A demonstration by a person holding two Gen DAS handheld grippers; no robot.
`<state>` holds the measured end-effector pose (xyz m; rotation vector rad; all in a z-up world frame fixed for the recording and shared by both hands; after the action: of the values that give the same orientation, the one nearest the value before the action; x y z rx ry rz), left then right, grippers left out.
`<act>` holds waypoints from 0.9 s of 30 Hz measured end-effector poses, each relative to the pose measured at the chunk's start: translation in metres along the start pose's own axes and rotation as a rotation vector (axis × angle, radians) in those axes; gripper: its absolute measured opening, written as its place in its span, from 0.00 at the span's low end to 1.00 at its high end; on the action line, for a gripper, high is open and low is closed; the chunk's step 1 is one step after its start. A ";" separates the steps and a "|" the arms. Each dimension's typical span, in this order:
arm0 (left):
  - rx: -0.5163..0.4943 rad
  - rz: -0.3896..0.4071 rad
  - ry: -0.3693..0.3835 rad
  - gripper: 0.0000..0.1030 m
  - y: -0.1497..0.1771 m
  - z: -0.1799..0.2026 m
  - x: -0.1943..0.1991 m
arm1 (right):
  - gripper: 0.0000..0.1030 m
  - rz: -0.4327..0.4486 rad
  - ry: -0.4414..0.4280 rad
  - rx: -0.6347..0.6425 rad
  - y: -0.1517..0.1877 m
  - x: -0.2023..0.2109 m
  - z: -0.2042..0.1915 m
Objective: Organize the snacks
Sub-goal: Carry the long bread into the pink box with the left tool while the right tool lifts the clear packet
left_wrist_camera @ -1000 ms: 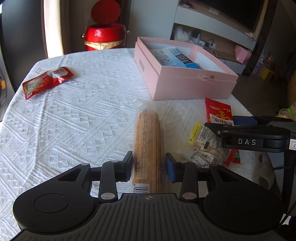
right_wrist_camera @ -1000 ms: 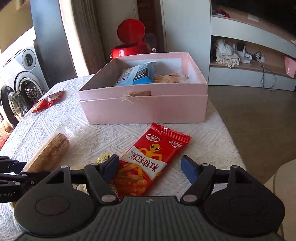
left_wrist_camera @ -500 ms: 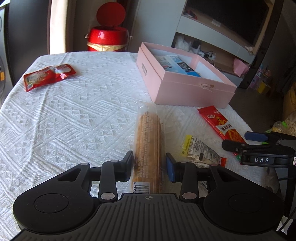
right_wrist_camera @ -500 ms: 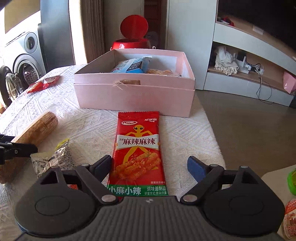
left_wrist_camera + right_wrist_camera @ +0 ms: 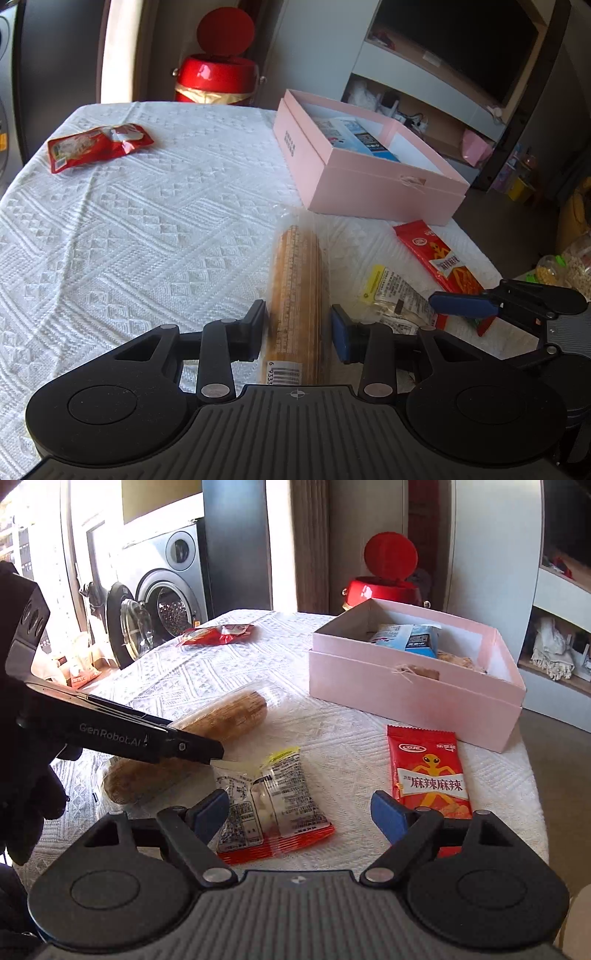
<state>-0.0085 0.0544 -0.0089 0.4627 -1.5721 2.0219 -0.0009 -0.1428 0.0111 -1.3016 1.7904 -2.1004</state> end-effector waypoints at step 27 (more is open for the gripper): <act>-0.125 0.386 0.206 0.32 -0.149 0.078 0.063 | 0.38 0.135 0.230 -0.126 0.006 0.079 0.053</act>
<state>0.0267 0.0190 0.1637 -0.1050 -1.7438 2.1459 -0.0192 -0.2294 0.0454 -0.9641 2.0672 -2.1696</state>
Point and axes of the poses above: each gripper's, at about its wrist camera, not at the fingertips, and x roughly against the way its jaws point, z to its right, y to its underside, the point moved 2 cm from there along -x, roughly the way its jaws point, and after that the axes turned 9 degrees about z, right-handed, at the moved point
